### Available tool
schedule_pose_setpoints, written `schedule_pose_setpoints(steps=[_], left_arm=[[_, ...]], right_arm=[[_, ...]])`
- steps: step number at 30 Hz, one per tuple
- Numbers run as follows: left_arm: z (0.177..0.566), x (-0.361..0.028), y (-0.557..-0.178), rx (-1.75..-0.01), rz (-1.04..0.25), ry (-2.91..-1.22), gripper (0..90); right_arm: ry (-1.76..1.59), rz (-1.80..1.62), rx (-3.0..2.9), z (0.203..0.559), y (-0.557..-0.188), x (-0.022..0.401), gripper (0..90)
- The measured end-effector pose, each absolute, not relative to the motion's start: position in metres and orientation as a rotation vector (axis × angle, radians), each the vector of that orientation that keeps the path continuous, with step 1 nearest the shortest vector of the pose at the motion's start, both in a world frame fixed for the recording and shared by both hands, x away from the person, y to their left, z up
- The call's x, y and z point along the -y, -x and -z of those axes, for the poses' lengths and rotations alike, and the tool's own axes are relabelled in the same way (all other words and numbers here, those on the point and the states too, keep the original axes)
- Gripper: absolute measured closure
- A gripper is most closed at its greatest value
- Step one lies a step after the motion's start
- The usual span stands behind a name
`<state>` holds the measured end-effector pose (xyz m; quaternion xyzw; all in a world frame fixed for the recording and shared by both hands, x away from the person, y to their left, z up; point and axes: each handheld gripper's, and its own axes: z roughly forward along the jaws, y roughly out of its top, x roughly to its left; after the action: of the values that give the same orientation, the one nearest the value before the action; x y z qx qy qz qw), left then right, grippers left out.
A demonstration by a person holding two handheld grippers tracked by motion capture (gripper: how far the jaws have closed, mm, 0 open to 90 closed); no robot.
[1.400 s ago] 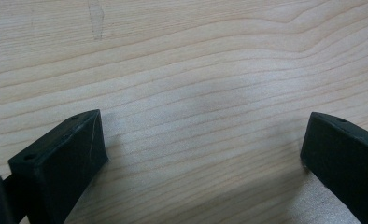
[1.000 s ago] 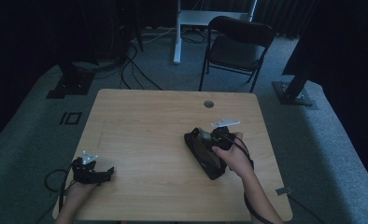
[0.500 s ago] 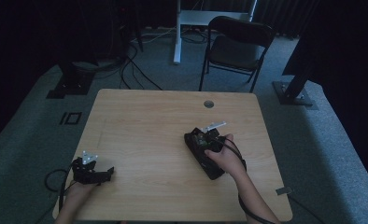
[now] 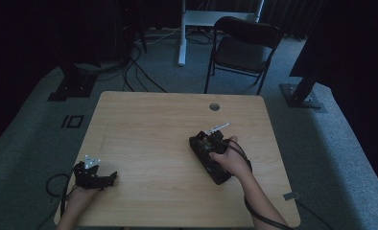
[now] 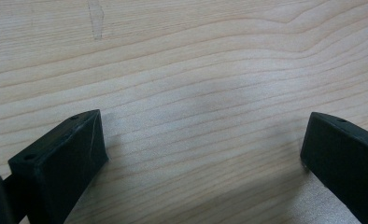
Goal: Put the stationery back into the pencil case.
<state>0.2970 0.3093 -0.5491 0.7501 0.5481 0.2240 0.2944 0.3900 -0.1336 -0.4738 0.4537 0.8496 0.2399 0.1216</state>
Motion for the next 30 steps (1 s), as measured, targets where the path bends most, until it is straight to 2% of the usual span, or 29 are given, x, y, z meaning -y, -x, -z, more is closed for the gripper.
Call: schedule_pose_setpoints(steps=[30], left_arm=[[0.549, -0.309, -0.297, -1.459, -0.597, -1.997, 0.2]], right_arm=[[-1.376, -0.555, -2.544, 0.490, -0.402, 0.128, 48.4]])
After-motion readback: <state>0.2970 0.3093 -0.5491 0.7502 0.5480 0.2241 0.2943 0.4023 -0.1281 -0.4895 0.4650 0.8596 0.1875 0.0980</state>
